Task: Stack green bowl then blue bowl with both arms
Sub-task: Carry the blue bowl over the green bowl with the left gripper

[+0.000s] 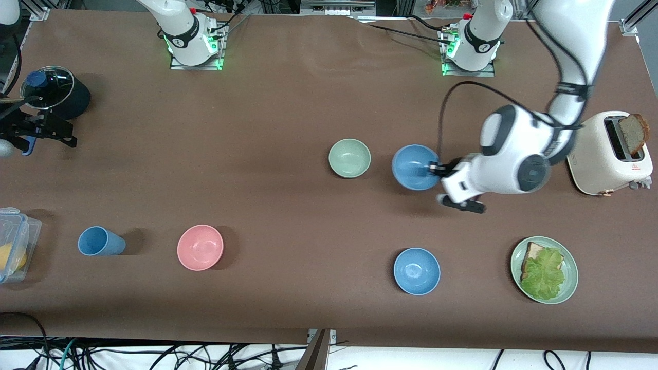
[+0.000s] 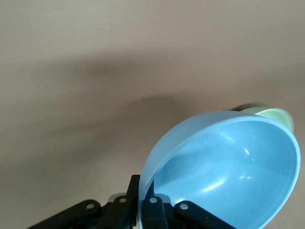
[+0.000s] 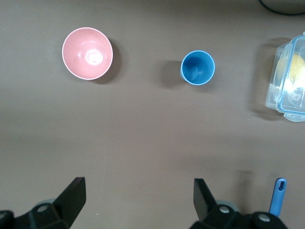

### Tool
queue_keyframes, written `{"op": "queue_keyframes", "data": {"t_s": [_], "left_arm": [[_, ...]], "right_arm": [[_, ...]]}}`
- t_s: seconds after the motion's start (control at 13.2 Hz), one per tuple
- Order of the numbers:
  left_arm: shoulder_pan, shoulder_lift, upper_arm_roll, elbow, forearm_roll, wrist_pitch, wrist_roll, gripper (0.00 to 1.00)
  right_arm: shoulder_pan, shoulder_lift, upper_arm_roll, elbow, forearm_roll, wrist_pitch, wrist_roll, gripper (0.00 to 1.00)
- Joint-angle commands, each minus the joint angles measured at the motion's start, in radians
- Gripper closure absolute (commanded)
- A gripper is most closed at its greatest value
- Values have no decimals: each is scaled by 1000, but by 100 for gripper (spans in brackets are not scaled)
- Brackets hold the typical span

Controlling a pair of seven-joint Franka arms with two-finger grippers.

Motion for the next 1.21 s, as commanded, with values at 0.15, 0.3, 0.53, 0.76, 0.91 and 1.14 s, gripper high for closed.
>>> {"op": "queue_keyframes", "data": {"t_s": [0.15,0.3,0.53,0.76,0.91,1.14], "left_arm": [[-212,92,112,40,-107,129,-134,100],[-248,104,112,39,-196,163,-135,100],[-268,98,109,39,-210,160,-180,100],[-318,92,107,-9,-210,158,-204,100],[-331,81,107,-26,-209,158,-227,100],[-335,73,107,-41,-209,160,-229,100]], "right_arm": [[-6,-22,14,-16,-19,-2,-3,0],[-6,-21,14,-16,-19,-2,-1,0],[-6,-21,12,-16,-19,-2,-1,0],[-6,-21,12,-16,-19,-2,-1,0],[-7,-21,11,-18,-20,0,-1,0],[-7,-21,11,-16,-19,0,-1,0]]}}
